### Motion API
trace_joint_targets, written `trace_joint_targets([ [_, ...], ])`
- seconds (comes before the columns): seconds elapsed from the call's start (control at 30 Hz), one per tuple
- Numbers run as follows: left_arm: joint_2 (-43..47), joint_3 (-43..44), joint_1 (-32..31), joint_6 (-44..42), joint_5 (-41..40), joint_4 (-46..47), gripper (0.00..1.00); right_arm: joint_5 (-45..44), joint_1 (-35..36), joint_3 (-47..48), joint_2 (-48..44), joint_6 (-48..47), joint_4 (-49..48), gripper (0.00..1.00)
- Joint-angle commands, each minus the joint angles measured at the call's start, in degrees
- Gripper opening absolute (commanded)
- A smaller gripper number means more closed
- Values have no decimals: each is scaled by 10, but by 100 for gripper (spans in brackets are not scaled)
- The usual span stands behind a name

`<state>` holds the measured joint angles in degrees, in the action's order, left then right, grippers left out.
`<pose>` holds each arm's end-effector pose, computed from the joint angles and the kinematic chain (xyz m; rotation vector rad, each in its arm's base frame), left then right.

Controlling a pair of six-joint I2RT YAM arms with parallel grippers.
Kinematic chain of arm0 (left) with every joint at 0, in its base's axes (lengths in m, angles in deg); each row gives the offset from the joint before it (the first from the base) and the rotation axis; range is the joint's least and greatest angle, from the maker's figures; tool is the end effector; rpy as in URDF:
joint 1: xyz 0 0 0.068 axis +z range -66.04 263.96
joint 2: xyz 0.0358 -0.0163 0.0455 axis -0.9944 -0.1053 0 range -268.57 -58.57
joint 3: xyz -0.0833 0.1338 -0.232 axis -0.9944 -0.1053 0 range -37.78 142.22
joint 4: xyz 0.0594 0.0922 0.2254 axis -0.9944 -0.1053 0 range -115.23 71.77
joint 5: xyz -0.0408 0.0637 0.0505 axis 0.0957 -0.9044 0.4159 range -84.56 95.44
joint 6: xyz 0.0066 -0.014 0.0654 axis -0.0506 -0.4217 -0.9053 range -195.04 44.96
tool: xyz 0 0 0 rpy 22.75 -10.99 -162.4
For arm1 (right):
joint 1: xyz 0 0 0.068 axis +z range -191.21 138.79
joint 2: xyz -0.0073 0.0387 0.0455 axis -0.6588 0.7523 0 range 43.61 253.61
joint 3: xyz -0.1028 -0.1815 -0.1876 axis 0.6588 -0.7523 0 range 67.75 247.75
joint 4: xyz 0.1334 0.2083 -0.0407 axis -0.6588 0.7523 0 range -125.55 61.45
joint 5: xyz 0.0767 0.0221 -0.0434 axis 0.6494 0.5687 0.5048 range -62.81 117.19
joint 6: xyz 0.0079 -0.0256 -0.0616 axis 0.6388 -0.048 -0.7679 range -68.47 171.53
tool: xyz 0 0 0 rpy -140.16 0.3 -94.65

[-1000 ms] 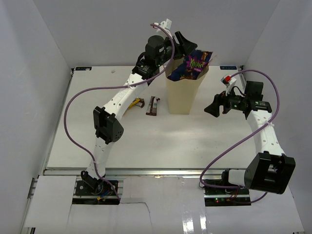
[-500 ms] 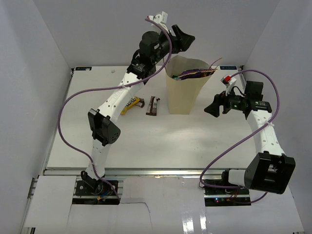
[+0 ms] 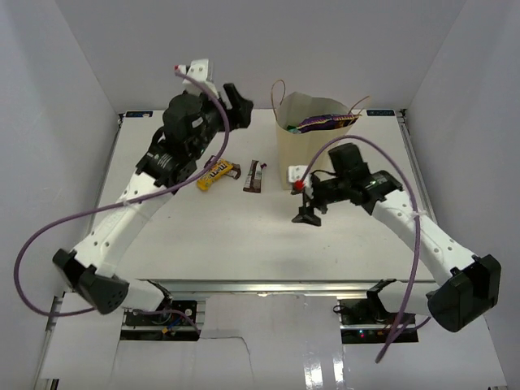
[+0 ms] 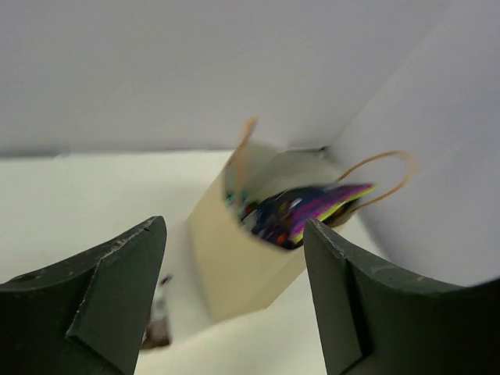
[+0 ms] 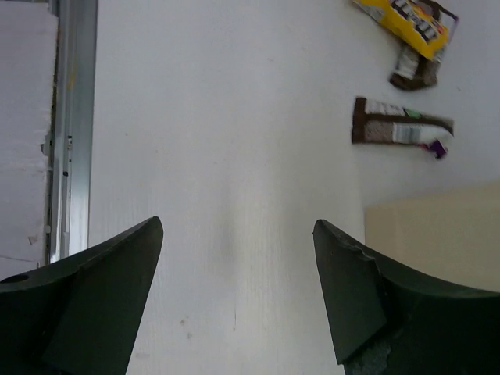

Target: Place the snacks into the paper bag

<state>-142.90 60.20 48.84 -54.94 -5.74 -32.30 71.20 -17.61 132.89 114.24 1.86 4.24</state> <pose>0.2780 -0.1827 0.4966 0.0551 1.6091 -0.5983 0.2114 0.1330 0.3275 -1.5678 1.5101 0.6461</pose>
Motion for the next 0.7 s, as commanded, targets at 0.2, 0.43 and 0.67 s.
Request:
trace_joint_targets([
  [0.2, 294, -354, 49, 171, -141, -211, 85, -479, 255, 135, 247, 315, -233, 82],
  [0.43, 474, -429, 52, 286, -173, -330, 85, -643, 275, 230, 385, 545, -295, 97],
  [0.67, 511, -448, 52, 313, -133, -355, 94, -727, 268, 306, 493, 657, -303, 97],
])
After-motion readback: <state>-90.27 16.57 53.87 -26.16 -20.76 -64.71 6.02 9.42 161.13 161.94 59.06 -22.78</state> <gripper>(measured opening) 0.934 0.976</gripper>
